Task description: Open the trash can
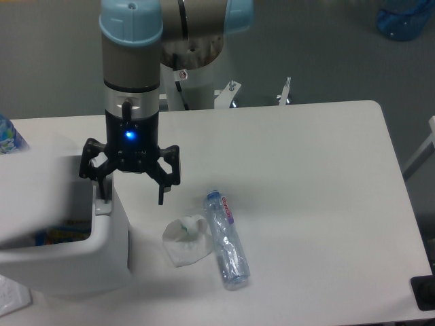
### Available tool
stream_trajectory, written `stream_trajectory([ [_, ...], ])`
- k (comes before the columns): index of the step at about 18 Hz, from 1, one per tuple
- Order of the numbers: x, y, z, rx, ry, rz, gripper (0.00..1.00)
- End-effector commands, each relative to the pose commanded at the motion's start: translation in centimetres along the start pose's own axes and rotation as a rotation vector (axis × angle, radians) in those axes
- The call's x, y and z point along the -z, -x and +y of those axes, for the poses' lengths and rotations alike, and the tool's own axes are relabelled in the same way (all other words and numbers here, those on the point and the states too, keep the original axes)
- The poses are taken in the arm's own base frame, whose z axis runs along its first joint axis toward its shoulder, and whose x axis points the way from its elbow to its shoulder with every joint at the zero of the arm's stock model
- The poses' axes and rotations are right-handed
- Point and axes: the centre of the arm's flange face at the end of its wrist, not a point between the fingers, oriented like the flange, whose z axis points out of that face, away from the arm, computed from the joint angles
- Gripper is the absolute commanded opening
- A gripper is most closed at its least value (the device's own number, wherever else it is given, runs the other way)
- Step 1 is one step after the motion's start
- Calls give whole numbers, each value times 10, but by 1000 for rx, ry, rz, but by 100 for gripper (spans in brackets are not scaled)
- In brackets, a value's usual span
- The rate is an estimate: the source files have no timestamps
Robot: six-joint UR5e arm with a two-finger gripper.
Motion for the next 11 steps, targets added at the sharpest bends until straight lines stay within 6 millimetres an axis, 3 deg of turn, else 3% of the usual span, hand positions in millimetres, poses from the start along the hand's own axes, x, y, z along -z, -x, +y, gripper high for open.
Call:
stream_trajectory([
  [6, 12, 0, -6, 0, -24, -3, 100],
  [11, 34, 28, -22, 10, -67, -76, 100],
])
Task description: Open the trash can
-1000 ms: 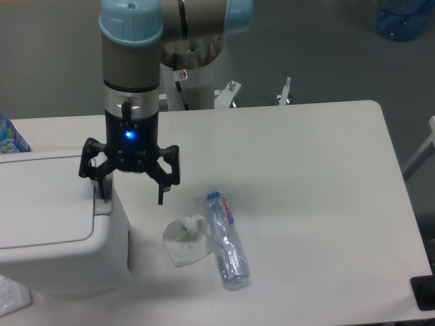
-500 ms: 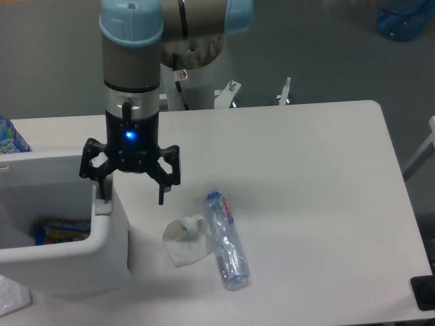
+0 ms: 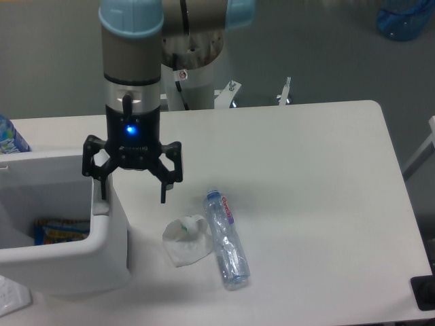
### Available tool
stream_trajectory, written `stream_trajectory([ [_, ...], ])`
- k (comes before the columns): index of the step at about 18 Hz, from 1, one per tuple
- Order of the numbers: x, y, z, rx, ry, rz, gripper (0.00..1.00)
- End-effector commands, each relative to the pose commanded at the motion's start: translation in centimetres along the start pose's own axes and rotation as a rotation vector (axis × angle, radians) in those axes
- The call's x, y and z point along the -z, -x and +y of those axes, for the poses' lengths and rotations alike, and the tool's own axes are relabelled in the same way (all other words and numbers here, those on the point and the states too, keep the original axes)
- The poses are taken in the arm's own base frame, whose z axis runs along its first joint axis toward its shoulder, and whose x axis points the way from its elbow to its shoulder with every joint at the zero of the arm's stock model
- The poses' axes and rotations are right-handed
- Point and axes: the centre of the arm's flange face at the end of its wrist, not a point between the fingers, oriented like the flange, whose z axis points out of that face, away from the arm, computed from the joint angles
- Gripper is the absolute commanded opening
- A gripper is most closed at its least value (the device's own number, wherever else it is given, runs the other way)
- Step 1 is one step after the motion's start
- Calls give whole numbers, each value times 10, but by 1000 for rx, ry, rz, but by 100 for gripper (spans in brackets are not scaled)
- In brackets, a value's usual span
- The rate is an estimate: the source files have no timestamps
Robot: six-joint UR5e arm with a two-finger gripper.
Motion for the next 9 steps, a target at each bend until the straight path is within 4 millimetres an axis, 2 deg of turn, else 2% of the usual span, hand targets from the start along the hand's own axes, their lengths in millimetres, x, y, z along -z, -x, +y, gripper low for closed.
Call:
stream_trajectory([
  [4, 2, 38, 3, 13, 36, -130, 100],
  [9, 1, 78, 14, -86, 117, -190, 100],
])
